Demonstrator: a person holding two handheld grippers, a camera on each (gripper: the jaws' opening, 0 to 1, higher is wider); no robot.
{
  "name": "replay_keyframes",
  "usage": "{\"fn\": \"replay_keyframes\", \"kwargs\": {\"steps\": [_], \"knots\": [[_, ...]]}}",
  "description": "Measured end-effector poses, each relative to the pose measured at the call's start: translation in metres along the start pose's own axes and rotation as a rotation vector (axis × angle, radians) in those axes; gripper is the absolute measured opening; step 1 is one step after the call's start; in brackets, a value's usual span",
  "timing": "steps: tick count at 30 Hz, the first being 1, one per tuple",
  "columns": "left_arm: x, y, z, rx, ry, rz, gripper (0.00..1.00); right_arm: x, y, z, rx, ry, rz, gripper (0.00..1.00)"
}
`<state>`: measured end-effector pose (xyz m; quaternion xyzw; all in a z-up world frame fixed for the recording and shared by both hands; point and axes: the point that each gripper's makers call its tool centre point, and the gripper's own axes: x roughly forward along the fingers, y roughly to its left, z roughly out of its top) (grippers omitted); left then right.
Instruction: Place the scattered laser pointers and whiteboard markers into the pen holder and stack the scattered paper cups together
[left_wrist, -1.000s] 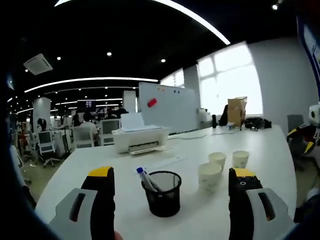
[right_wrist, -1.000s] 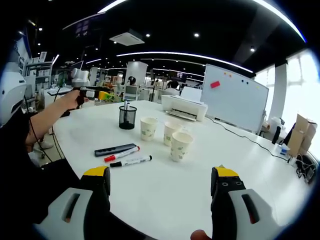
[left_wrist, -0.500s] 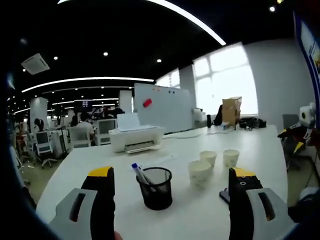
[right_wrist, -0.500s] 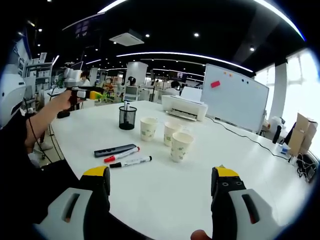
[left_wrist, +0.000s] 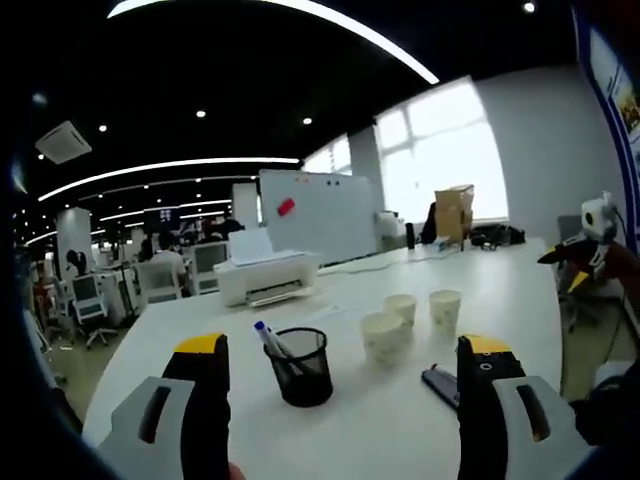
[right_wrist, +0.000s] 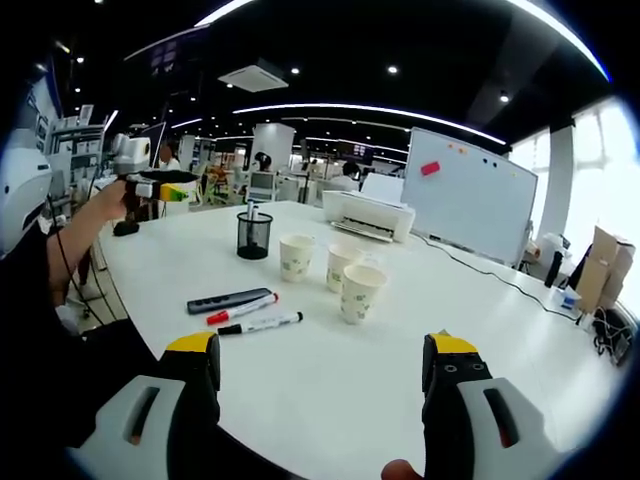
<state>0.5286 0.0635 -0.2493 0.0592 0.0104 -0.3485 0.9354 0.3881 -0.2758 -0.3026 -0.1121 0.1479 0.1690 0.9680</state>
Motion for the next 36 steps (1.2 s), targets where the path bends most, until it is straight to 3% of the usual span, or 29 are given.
{"fn": "replay_keyframes", "kwargs": {"steps": [9, 20, 36], "knots": [[-0.010, -0.012, -0.006, 0.009, 0.036, -0.020, 0.97, 0.000, 0.000, 0.000, -0.005, 0.002, 0.001, 0.78], [-0.021, -0.027, 0.000, 0.008, 0.025, -0.036, 0.97, -0.001, -0.001, 0.002, -0.008, 0.002, -0.004, 0.78], [-0.032, -0.043, -0.005, 0.014, 0.047, -0.064, 0.97, 0.001, 0.000, -0.002, -0.004, 0.009, 0.000, 0.78]]}}
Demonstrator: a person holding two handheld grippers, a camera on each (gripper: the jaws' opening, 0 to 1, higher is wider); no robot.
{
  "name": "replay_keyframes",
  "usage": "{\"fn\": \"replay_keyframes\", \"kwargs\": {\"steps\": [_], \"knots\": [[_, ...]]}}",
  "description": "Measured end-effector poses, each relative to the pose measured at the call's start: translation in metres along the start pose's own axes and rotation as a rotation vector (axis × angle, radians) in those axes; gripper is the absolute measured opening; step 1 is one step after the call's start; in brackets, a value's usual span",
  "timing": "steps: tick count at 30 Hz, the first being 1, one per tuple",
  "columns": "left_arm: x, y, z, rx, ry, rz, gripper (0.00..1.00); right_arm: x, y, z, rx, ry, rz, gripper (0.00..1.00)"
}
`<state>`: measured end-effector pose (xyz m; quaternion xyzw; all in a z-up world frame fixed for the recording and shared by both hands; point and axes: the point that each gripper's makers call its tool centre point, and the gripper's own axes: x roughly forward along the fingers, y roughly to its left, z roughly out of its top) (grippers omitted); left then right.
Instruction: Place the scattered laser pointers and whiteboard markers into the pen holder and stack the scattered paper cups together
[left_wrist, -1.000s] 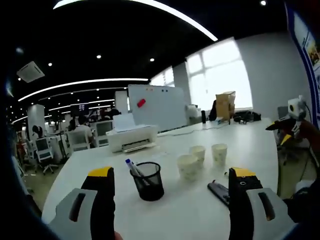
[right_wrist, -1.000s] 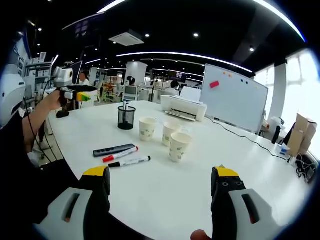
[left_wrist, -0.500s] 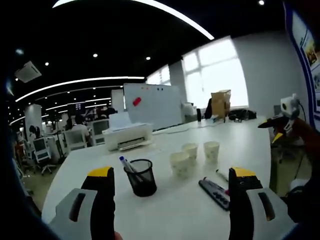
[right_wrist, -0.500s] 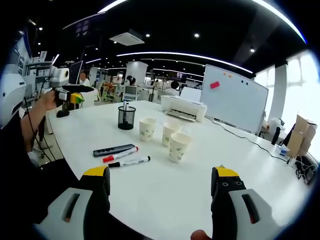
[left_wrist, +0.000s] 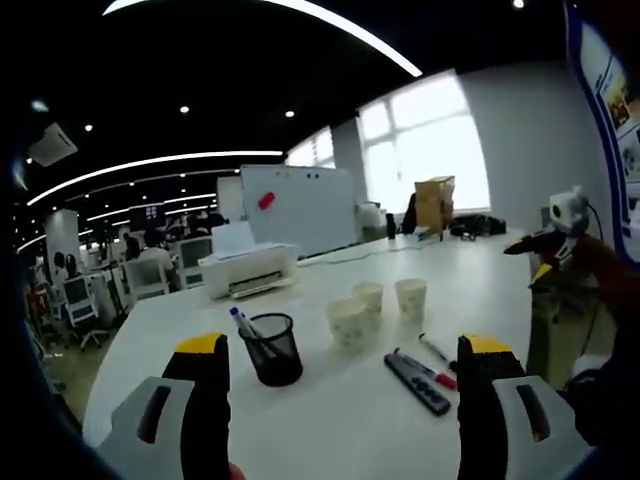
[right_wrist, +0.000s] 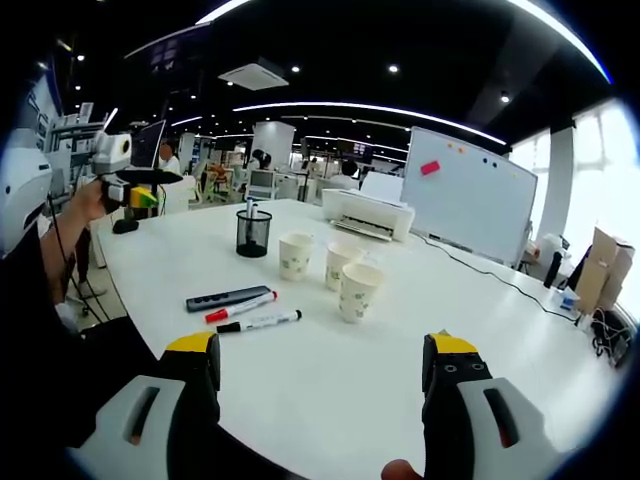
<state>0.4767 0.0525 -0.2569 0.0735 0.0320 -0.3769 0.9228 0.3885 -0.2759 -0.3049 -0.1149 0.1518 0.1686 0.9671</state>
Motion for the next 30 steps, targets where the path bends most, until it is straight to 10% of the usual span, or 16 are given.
{"fn": "replay_keyframes", "kwargs": {"steps": [30], "knots": [[-0.016, -0.009, -0.019, -0.009, 0.057, -0.020, 0.97, 0.001, 0.000, -0.003, 0.006, 0.005, 0.002, 0.78]]}}
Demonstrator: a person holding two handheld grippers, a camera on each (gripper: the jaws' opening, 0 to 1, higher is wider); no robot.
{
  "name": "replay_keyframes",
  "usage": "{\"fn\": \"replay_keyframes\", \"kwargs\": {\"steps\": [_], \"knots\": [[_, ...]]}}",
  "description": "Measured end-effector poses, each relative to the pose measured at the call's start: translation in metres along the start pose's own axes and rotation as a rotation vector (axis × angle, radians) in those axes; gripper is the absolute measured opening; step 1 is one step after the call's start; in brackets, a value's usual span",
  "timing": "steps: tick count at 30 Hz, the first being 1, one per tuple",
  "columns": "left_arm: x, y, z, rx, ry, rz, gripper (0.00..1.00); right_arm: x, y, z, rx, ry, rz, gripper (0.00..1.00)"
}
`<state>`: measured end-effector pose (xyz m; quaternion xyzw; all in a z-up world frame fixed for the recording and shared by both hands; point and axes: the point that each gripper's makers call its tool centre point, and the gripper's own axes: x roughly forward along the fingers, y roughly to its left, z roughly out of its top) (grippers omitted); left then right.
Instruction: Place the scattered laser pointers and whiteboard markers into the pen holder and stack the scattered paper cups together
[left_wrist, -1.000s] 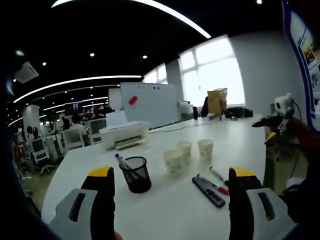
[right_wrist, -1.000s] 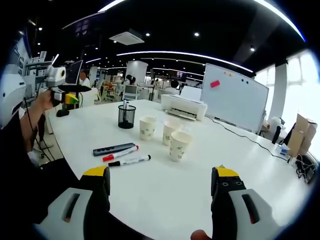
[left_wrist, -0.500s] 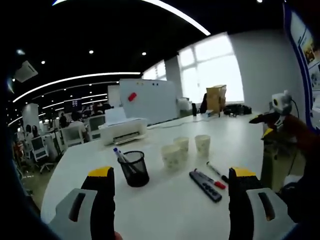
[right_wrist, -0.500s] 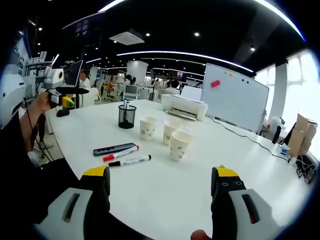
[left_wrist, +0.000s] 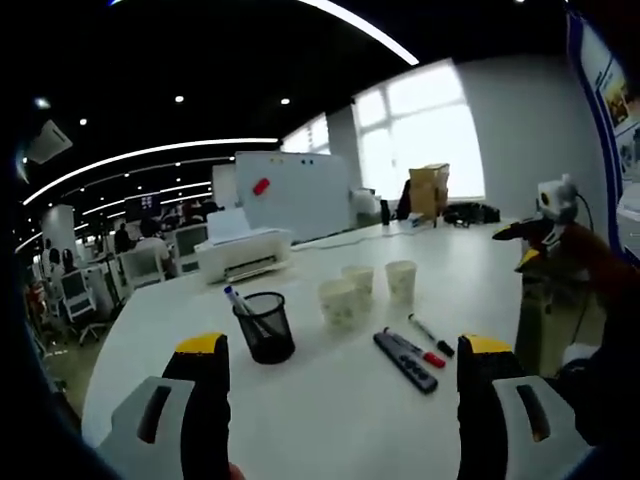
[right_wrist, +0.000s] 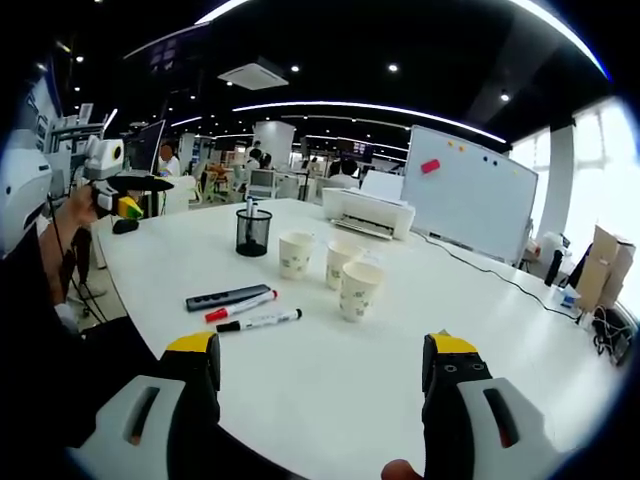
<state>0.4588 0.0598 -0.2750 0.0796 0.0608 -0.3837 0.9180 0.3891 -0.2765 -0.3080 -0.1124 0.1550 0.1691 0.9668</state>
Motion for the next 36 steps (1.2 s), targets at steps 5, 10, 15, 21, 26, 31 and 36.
{"fn": "replay_keyframes", "kwargs": {"steps": [5, 10, 15, 21, 26, 31, 36], "knots": [[-0.001, -0.002, -0.005, -0.010, 0.011, -0.013, 0.97, 0.001, 0.002, -0.001, 0.001, 0.001, 0.009, 0.78], [-0.001, -0.003, -0.010, -0.023, 0.017, -0.020, 0.97, 0.002, 0.003, -0.001, 0.007, 0.001, 0.015, 0.79], [-0.001, -0.003, -0.010, -0.026, 0.017, -0.018, 0.97, 0.002, 0.004, -0.001, 0.016, 0.003, 0.022, 0.81], [0.001, -0.002, -0.014, -0.025, 0.029, -0.019, 0.97, 0.003, 0.007, -0.001, 0.021, 0.004, 0.033, 0.83], [0.001, -0.001, -0.017, -0.026, 0.038, -0.014, 0.97, 0.003, 0.008, 0.000, 0.024, 0.002, 0.037, 0.85], [0.001, -0.002, -0.015, -0.021, 0.033, -0.016, 0.97, 0.004, 0.009, 0.001, 0.029, 0.003, 0.040, 0.88], [0.002, -0.002, -0.017, -0.026, 0.035, -0.019, 0.97, 0.004, 0.009, -0.001, 0.034, 0.010, 0.038, 0.90]]}}
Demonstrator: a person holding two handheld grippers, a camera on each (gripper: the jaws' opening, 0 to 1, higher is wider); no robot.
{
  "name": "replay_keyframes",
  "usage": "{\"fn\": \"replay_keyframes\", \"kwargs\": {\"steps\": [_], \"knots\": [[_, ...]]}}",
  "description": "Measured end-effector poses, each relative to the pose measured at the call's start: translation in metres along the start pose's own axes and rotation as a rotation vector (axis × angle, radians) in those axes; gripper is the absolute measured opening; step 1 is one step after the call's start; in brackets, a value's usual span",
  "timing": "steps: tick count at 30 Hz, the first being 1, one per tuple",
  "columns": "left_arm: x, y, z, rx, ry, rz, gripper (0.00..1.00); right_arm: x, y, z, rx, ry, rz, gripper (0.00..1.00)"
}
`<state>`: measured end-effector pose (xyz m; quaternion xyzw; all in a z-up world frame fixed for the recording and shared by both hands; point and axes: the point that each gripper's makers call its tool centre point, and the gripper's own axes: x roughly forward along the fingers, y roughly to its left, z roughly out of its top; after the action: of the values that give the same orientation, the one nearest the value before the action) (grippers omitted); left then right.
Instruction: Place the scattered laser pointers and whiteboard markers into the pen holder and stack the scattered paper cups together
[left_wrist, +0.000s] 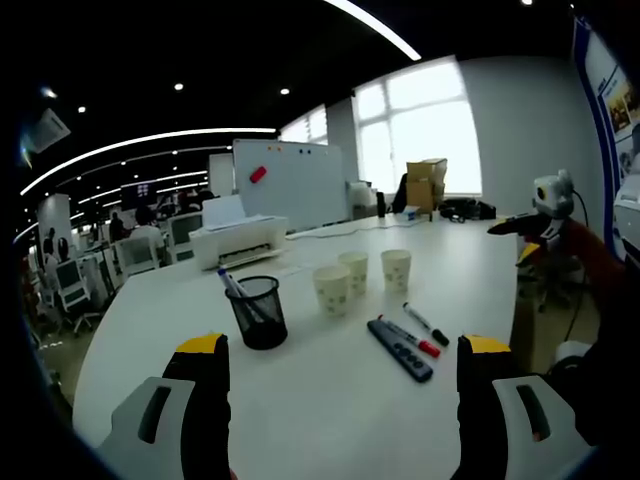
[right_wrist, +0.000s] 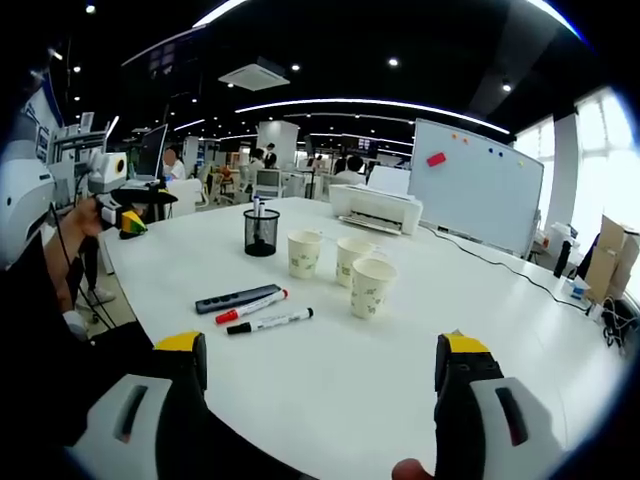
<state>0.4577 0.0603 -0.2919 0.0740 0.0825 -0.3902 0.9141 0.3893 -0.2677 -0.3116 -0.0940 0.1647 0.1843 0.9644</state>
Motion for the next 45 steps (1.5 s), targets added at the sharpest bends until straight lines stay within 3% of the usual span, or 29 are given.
{"fn": "replay_keyframes", "kwargs": {"steps": [11, 15, 22, 36, 45], "knots": [[0.005, -0.001, -0.008, 0.000, 0.030, -0.004, 0.96, -0.001, -0.002, 0.000, 0.006, -0.004, -0.008, 0.90], [0.008, -0.004, -0.018, 0.016, 0.082, -0.005, 0.95, -0.001, -0.001, -0.001, 0.001, -0.001, -0.008, 0.90], [0.016, -0.012, -0.025, 0.028, 0.112, -0.014, 0.94, -0.003, -0.001, -0.003, 0.002, 0.002, -0.007, 0.90], [0.045, -0.039, -0.047, 0.030, 0.175, -0.091, 0.90, -0.008, -0.002, -0.001, -0.008, -0.002, -0.014, 0.90], [0.060, -0.044, -0.057, 0.003, 0.184, -0.108, 0.88, -0.012, -0.005, 0.000, -0.011, -0.002, -0.023, 0.90]]}}
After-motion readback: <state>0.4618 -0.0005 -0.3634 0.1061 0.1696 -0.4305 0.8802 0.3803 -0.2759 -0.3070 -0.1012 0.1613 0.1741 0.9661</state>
